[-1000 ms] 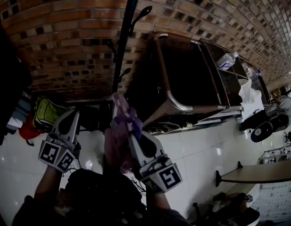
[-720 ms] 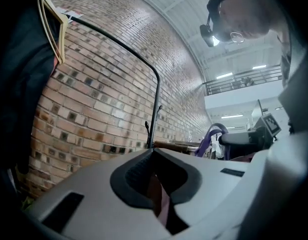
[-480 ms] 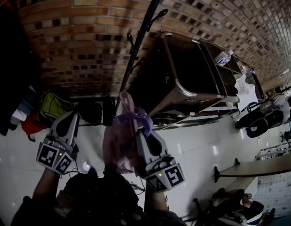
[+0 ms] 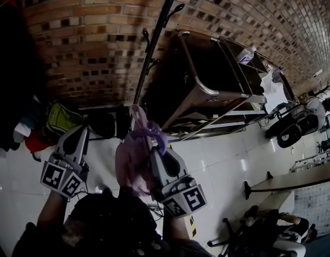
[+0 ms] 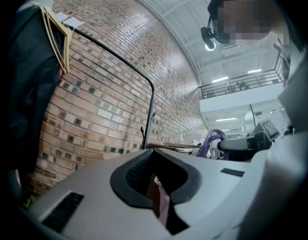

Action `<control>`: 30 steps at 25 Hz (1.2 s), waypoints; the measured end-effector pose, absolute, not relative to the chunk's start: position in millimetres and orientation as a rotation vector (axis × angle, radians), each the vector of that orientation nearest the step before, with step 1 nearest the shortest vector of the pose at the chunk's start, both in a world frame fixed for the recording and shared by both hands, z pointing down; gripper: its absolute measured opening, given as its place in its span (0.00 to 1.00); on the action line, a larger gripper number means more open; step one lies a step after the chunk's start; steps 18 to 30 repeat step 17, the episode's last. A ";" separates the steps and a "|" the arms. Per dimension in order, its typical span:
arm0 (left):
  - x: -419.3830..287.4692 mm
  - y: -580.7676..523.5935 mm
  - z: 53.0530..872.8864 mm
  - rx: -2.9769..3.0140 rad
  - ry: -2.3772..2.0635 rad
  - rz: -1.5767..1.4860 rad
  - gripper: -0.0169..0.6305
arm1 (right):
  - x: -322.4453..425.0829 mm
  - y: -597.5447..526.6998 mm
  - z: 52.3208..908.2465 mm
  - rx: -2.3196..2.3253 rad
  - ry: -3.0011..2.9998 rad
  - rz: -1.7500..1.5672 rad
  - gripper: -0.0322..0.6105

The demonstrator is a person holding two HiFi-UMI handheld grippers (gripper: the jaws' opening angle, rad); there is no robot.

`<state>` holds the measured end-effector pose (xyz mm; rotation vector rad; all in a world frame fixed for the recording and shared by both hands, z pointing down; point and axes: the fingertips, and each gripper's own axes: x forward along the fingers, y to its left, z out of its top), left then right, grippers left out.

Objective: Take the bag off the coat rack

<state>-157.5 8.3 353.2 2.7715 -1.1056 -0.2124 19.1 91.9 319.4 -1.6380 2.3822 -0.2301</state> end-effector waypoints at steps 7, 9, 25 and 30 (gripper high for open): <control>-162.3 29.7 353.8 2.790 -1.058 -0.220 0.06 | 13.3 114.6 323.9 -1.696 2.348 -0.200 0.14; -164.2 32.5 354.5 2.791 -1.050 -0.218 0.06 | 14.5 119.1 323.6 -1.716 2.333 -0.183 0.14; -163.9 50.4 361.0 2.806 -1.028 -0.212 0.06 | 8.8 139.9 330.0 -1.730 2.357 -0.187 0.14; -163.9 50.4 361.0 2.806 -1.028 -0.212 0.06 | 8.8 139.9 330.0 -1.730 2.357 -0.187 0.14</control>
